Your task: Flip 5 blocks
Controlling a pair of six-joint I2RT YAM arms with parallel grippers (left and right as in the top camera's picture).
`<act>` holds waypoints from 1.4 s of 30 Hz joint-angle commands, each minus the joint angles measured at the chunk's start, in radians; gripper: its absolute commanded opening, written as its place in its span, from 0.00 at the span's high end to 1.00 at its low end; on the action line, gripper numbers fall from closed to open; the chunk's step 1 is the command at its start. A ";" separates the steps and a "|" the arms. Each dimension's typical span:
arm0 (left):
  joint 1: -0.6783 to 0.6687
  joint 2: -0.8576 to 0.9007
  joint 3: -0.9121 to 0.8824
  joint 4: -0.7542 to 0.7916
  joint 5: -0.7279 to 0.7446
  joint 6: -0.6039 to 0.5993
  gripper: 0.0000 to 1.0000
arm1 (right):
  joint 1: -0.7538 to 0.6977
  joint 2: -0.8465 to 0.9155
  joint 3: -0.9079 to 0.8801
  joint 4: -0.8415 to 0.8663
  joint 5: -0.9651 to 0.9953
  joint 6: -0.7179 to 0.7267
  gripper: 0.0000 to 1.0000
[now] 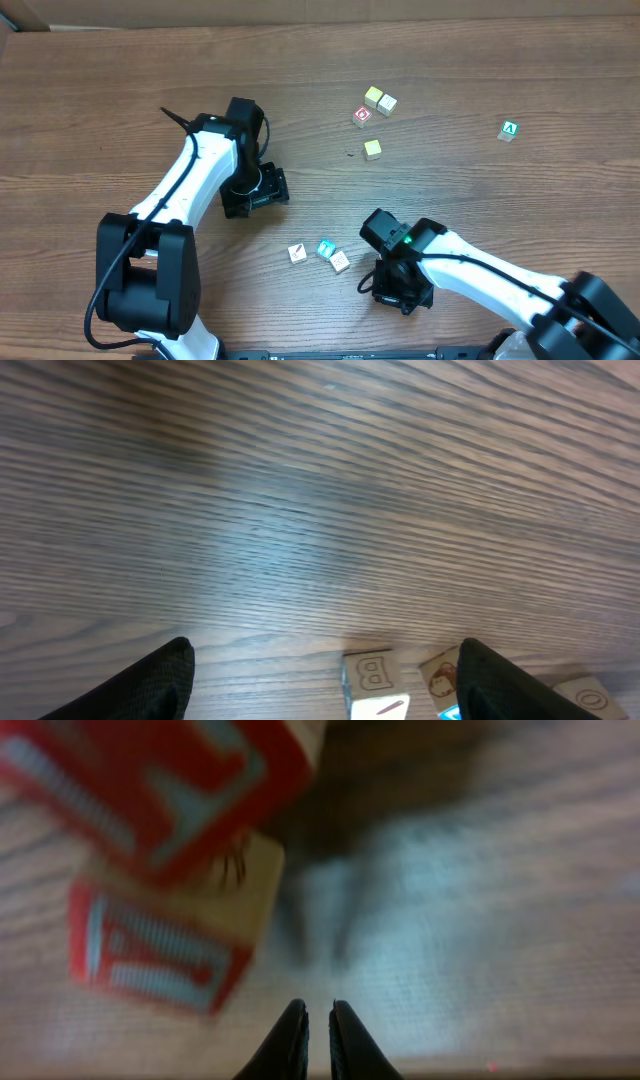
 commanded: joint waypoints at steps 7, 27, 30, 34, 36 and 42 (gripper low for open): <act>0.014 0.010 -0.006 -0.013 -0.011 0.039 0.25 | -0.065 0.051 -0.008 0.097 0.002 -0.034 0.89; 0.015 0.010 -0.006 -0.013 -0.011 0.039 0.24 | -0.103 -0.036 0.186 -0.089 0.031 -0.176 0.93; 0.015 0.010 -0.006 -0.013 -0.011 0.039 0.24 | -0.094 -0.035 0.167 -0.113 -0.038 -0.213 0.93; 0.015 0.010 -0.006 -0.013 -0.011 0.039 0.23 | -0.031 -0.031 0.135 -0.103 -0.111 -0.277 0.91; 0.015 0.010 -0.006 -0.013 -0.011 0.039 0.23 | 0.010 -0.019 0.135 -0.097 -0.116 -0.294 0.90; 0.015 0.010 -0.006 -0.023 -0.011 0.039 0.24 | 0.080 0.064 0.134 -0.026 -0.110 -0.295 0.88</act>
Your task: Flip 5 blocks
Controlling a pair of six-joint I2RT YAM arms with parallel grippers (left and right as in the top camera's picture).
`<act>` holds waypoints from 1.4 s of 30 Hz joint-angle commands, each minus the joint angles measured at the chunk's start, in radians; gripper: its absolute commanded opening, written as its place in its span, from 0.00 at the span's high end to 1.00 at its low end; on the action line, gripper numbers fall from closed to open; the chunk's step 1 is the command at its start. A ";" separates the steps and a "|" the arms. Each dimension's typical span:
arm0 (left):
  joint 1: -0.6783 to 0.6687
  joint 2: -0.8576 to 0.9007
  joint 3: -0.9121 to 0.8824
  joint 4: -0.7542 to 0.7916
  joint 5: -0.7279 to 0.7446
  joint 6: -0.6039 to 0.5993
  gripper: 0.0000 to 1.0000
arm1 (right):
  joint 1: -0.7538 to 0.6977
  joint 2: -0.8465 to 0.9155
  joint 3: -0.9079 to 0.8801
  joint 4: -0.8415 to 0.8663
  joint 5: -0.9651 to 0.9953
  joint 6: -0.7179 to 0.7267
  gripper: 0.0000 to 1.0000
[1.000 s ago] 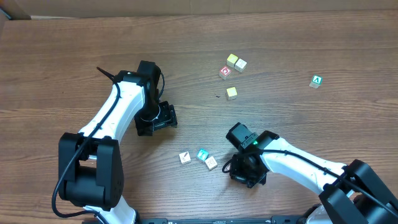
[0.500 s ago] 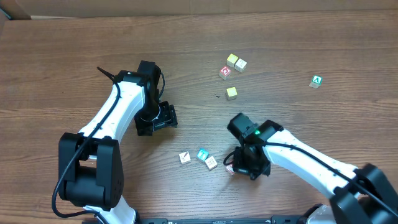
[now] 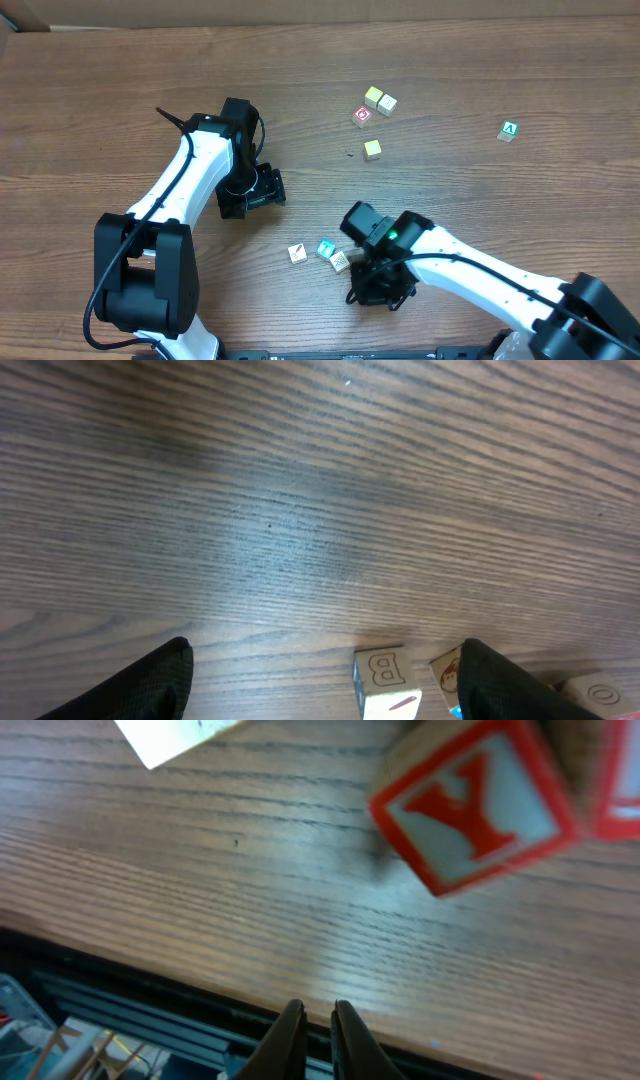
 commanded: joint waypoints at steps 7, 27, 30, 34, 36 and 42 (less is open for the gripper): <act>0.004 0.010 -0.006 -0.023 -0.009 0.015 0.24 | -0.044 0.164 -0.008 0.114 0.016 -0.027 0.89; 0.003 0.010 -0.006 -0.013 -0.008 0.008 0.24 | -0.135 0.169 0.058 0.190 0.024 -0.076 0.89; 0.003 0.010 -0.006 -0.008 -0.002 0.008 0.24 | -0.135 0.156 0.125 0.143 0.063 -0.076 0.88; 0.002 0.010 -0.006 -0.010 0.016 0.013 0.23 | -0.135 0.132 0.238 0.055 0.113 -0.075 0.79; -0.004 0.010 -0.006 -0.009 0.038 0.027 0.23 | -0.138 0.116 0.294 -0.003 0.188 -0.039 0.57; -0.069 0.010 -0.006 -0.006 0.039 0.046 0.29 | -0.236 0.061 0.439 -0.195 0.346 0.056 0.00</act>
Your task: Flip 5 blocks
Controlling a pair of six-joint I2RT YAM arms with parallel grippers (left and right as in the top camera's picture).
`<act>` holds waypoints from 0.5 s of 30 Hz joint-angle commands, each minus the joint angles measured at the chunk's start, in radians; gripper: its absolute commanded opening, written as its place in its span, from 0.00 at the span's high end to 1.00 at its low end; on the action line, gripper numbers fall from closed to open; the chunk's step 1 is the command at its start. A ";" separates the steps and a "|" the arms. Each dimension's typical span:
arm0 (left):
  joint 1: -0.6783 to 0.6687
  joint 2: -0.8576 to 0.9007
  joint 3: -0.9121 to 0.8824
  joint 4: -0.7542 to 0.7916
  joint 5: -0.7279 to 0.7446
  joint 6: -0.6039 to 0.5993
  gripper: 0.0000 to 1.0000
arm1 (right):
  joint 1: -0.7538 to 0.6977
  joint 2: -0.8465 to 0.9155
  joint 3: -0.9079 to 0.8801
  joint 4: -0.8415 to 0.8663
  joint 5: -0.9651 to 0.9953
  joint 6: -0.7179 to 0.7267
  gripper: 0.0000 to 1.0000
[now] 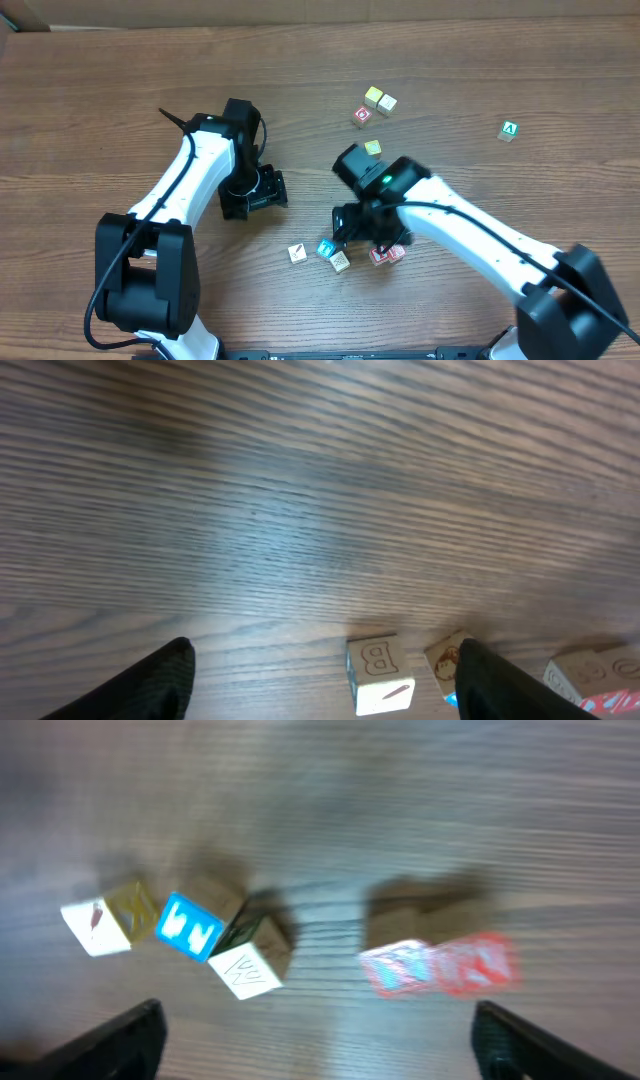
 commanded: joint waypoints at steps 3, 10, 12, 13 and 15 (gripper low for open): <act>-0.108 0.010 -0.006 0.008 0.009 0.038 0.37 | -0.174 -0.087 0.114 -0.092 0.115 0.056 0.00; -0.300 0.010 -0.006 0.000 0.008 -0.095 0.36 | -0.452 -0.100 0.169 -0.186 0.039 -0.055 0.00; -0.346 0.010 -0.006 0.001 0.008 -0.139 0.33 | -0.507 -0.100 0.169 -0.202 0.008 -0.099 0.00; -0.372 0.010 -0.006 0.002 0.008 -0.166 0.30 | -0.530 -0.100 0.169 -0.210 0.002 -0.111 0.00; -0.417 0.010 -0.006 0.005 0.009 -0.227 0.24 | -0.556 -0.100 0.169 -0.219 0.002 -0.138 0.00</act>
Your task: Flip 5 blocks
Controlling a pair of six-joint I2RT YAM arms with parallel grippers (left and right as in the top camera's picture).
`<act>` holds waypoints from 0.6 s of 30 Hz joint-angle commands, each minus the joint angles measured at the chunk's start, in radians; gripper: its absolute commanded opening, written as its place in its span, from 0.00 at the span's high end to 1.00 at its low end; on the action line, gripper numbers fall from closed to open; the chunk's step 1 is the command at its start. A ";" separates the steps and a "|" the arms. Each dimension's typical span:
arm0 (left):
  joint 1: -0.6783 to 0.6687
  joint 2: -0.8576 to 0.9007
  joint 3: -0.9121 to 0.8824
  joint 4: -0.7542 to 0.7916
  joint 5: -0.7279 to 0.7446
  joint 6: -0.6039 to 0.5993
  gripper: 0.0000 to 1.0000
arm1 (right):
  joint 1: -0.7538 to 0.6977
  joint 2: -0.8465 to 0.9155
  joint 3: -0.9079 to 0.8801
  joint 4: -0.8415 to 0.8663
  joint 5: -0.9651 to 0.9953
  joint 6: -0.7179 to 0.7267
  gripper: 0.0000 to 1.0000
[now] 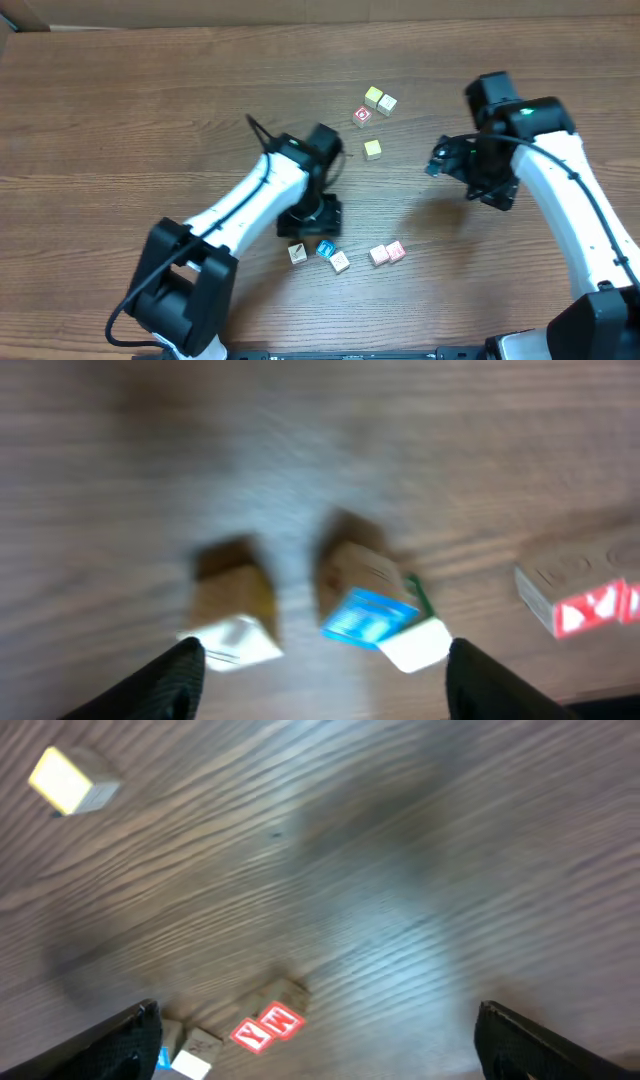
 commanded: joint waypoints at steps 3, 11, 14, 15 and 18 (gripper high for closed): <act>-0.134 0.010 -0.005 0.014 0.001 -0.269 0.19 | -0.036 -0.023 0.024 -0.013 -0.037 -0.106 0.00; -0.200 0.015 -0.005 0.057 -0.048 -0.525 0.32 | -0.036 -0.023 0.024 -0.018 -0.037 -0.126 0.00; -0.200 0.024 -0.006 0.049 -0.048 -0.589 0.38 | -0.036 -0.023 0.024 -0.021 -0.036 -0.129 0.00; -0.200 0.028 -0.006 0.045 -0.047 -0.607 0.41 | -0.036 -0.023 0.024 -0.021 -0.036 -0.129 0.00; -0.201 0.038 -0.007 0.029 -0.039 -0.649 0.44 | -0.036 -0.023 0.024 -0.021 -0.036 -0.133 0.00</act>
